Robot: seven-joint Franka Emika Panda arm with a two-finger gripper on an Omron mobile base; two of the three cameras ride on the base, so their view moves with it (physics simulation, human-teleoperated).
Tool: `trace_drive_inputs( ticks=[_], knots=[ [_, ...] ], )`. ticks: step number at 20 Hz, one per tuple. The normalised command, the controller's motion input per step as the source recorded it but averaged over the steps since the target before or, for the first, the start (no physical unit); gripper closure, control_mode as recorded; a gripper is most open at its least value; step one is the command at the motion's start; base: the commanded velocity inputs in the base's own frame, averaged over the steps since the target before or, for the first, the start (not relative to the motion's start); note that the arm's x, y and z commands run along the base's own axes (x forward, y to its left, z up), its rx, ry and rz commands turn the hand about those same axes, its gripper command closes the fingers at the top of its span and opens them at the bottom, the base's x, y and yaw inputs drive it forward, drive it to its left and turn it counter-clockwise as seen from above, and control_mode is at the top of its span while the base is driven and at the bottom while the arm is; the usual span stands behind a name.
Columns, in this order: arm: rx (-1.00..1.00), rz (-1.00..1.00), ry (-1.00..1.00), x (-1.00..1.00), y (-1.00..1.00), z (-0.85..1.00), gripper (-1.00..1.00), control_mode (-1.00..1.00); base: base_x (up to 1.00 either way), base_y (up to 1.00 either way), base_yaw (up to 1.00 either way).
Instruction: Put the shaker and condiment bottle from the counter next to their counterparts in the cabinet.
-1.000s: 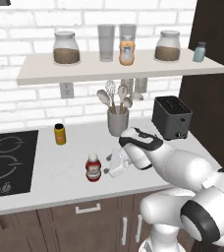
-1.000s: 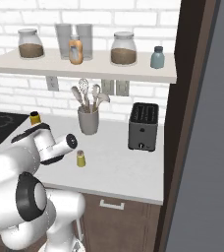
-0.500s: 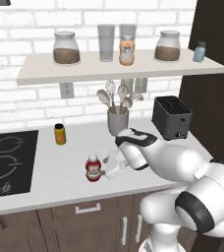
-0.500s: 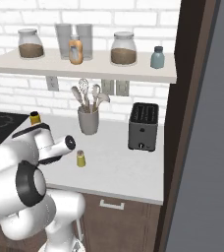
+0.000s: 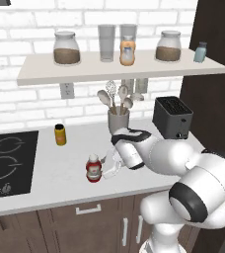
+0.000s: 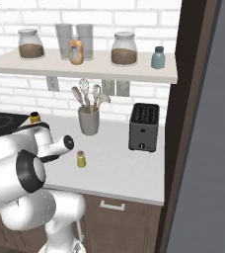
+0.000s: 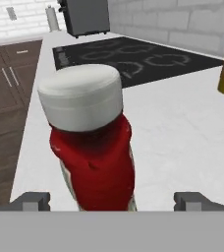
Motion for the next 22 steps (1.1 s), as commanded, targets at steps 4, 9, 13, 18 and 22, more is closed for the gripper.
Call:
trace_drive_inputs(
  ticks=[4, 9, 13, 18, 22],
  knots=[
    [0.0, 0.0, 0.01, 0.16, 0.13, -0.11, -1.0, -1.0, 0.0, 0.0, 0.0],
    [0.0, 0.0, 0.02, 0.07, 0.29, -0.18, -1.0, -1.0, 0.0, 0.0, 0.0],
    [0.0, 0.0, 0.03, 0.03, 0.42, -0.22, -1.0, -1.0, 0.0, 0.0, 0.0],
    [0.0, -0.04, 0.2, 0.33, 0.42, -0.14, 1.0, -1.0, 0.0, 0.0, 0.0],
    [0.0, -0.04, 0.0, 0.03, -0.04, 0.41, 1.0, -1.0, 0.0, 0.0, 0.0]
  ],
)
